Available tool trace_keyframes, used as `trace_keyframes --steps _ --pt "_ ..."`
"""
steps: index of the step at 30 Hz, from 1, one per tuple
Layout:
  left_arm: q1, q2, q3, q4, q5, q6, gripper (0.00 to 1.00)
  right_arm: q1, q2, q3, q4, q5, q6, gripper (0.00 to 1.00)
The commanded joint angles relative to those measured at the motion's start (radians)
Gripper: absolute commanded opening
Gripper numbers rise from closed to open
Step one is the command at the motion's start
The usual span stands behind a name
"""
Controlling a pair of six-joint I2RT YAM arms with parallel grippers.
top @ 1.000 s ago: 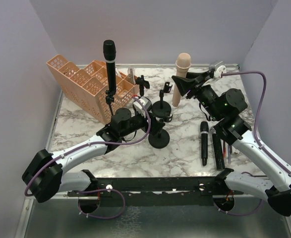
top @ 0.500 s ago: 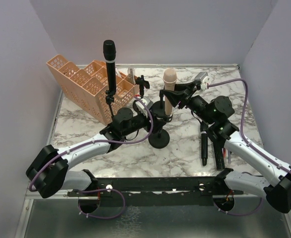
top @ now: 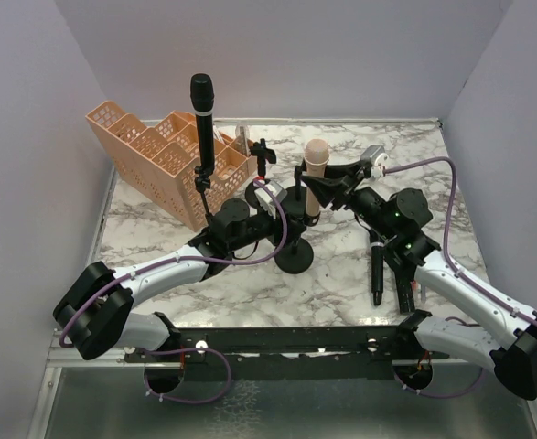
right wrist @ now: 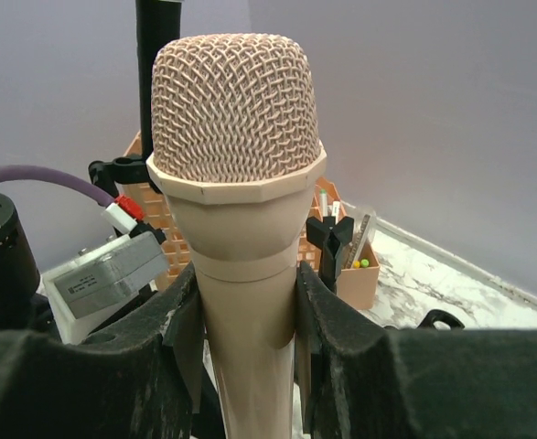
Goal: Attach the microphones to the stand
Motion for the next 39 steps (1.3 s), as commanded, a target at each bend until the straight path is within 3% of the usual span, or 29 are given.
trace_keyframes --steps 1,9,15,25,39 --pt "-0.009 0.005 -0.002 0.034 0.024 0.011 0.4 -0.002 0.0 -0.039 0.048 -0.026 0.025 0.01" --pt "-0.01 0.017 -0.001 0.033 0.041 0.013 0.14 -0.002 0.006 -0.109 0.095 -0.026 0.028 0.01" --pt "-0.01 0.018 -0.009 0.033 0.022 0.013 0.0 -0.002 0.004 -0.151 0.087 -0.034 0.023 0.01" --pt "-0.011 0.011 -0.028 0.03 -0.022 0.01 0.0 -0.004 -0.002 -0.145 -0.088 -0.095 0.038 0.01" --pt "-0.01 0.01 -0.046 0.03 -0.046 0.011 0.0 -0.004 0.023 -0.215 0.058 0.038 0.278 0.01"
